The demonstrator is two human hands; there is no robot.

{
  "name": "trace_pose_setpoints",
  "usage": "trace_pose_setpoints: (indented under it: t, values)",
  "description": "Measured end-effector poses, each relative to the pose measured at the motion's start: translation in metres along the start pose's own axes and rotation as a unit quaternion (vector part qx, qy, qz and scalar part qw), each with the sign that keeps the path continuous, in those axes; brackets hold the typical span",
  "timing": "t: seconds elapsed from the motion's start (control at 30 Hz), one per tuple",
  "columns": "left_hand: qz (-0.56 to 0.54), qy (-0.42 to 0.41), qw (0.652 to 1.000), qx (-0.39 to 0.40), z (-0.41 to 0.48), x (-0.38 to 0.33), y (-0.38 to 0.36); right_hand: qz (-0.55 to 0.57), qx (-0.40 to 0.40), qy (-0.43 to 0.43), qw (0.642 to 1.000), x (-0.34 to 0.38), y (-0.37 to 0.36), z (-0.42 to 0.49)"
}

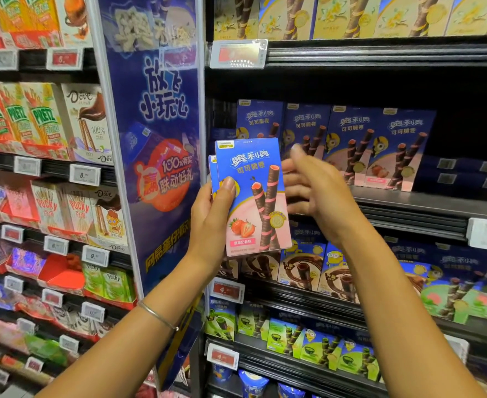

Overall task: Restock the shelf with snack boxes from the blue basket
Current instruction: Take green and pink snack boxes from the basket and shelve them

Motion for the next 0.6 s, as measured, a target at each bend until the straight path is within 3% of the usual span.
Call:
trace_pose_setpoints:
  t: [0.13, 0.33, 0.6]
  values:
    - [0.005, 0.002, 1.000, -0.005, 0.000, -0.002, -0.003, -0.073, 0.046, 0.021, 0.996, -0.003, -0.009, -0.032]
    - [0.012, 0.044, 0.999, -0.025, -0.004, 0.003, -0.007, -0.042, 0.015, 0.013, 0.999, -0.001, -0.002, -0.042]
    - [0.127, 0.003, 0.990, -0.067, -0.001, -0.007, 0.002, -0.028, -0.035, 0.011, 0.999, 0.012, 0.021, -0.045]
Point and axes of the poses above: each hand's wrist, its own z-axis towards the middle knuckle, its own y-axis out of the back of the hand, x = y × z, the point moved 10 cm from there along z, towards the middle knuckle, and after that the axes turned 1 degree about -x, right-handed, at the moved point
